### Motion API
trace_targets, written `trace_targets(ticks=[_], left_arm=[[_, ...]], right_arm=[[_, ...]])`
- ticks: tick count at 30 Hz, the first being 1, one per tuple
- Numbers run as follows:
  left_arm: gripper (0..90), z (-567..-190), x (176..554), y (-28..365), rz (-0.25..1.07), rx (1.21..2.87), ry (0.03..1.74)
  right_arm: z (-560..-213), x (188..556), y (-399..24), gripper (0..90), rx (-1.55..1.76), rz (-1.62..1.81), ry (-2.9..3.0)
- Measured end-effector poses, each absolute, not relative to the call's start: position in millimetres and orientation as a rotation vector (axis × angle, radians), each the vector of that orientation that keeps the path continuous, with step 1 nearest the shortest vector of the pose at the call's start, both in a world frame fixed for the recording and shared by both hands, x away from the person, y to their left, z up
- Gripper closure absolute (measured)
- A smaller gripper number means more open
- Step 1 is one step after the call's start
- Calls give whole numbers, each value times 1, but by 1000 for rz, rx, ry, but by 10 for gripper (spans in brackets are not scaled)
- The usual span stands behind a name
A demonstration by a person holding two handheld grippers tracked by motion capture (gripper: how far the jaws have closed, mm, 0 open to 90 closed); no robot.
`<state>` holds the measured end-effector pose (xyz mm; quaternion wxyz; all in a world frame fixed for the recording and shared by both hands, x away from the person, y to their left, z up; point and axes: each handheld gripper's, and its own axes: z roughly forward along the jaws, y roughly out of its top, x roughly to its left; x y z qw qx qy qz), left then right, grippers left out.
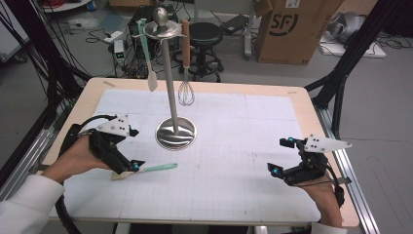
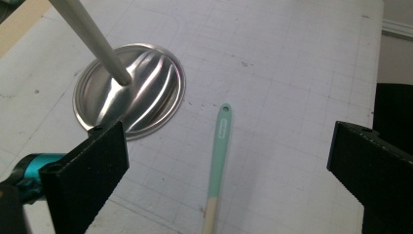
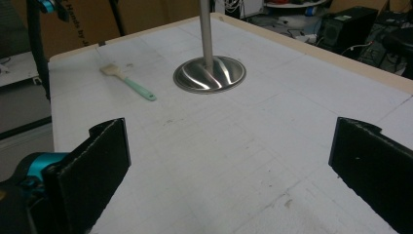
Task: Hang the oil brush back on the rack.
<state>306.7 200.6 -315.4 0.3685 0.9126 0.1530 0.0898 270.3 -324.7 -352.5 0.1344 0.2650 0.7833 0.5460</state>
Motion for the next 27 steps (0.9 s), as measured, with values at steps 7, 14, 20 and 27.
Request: trace_targets(ticks=[7, 14, 20, 27], left_arm=[[21, -324, 312, 187, 229, 2392, 372], [21, -330, 314, 179, 223, 2418, 365], [21, -339, 319, 172, 206, 2457, 348], [21, -351, 325, 163, 186, 2512, 334]], right_arm=[[-353, 271, -323, 5, 762, 1582, 2279], [-351, 274, -320, 5, 753, 1594, 2278], [-352, 274, -320, 5, 749, 1592, 2280], [-352, 274, -321, 5, 750, 1589, 2281]])
